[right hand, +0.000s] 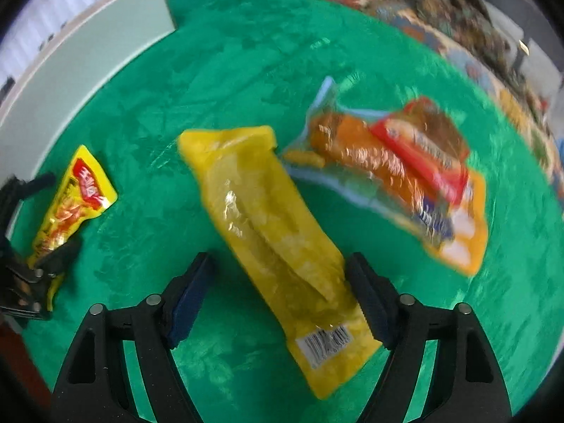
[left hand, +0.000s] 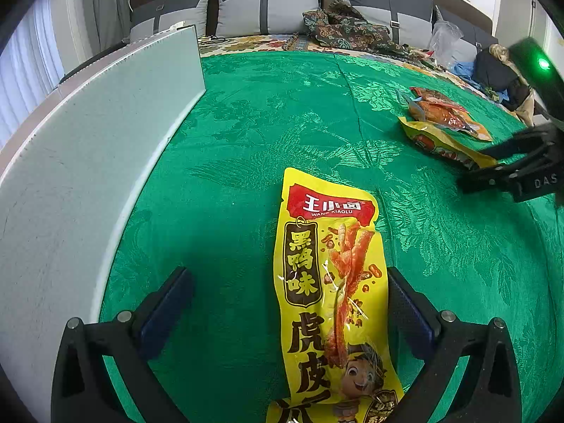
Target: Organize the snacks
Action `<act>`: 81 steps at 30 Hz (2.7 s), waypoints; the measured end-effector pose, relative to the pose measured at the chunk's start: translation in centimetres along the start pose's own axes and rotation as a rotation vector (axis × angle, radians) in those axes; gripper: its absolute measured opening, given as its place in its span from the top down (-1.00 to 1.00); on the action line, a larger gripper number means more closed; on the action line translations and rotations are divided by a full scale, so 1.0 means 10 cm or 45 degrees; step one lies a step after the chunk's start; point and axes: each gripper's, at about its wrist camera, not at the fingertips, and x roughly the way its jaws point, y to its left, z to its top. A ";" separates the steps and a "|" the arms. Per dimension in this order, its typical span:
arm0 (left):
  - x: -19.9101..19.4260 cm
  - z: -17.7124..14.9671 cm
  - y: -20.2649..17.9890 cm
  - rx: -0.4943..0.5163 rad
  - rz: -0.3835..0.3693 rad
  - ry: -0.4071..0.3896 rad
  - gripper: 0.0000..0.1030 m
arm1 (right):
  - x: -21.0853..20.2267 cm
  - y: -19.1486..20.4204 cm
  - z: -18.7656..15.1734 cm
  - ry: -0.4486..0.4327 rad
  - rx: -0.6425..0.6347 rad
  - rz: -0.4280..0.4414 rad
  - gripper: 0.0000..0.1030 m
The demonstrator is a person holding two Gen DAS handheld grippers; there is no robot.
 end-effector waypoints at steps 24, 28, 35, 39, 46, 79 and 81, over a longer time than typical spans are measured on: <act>-0.01 0.00 0.00 0.000 -0.001 -0.001 -1.00 | -0.58 0.67 -1.76 -0.374 0.530 -0.288 -0.62; -0.01 0.00 0.00 0.000 -0.001 0.000 -1.00 | -0.54 0.68 -1.71 -0.413 0.512 -0.291 -0.63; -0.01 0.00 0.00 0.000 -0.001 0.000 -1.00 | -0.55 0.69 -1.73 -0.414 0.512 -0.288 -0.64; -0.01 0.00 0.00 0.000 -0.001 0.000 -1.00 | -0.56 0.69 -1.73 -0.414 0.512 -0.288 -0.64; -0.01 0.00 0.00 0.000 -0.001 0.000 -1.00 | -0.56 0.68 -1.75 -0.414 0.512 -0.288 -0.64; -0.02 0.00 0.00 0.001 -0.002 -0.001 -1.00 | -0.56 0.68 -1.75 -0.414 0.512 -0.285 -0.64; -0.02 0.00 0.00 0.001 -0.002 -0.001 -1.00 | -0.56 0.68 -1.75 -0.414 0.512 -0.285 -0.64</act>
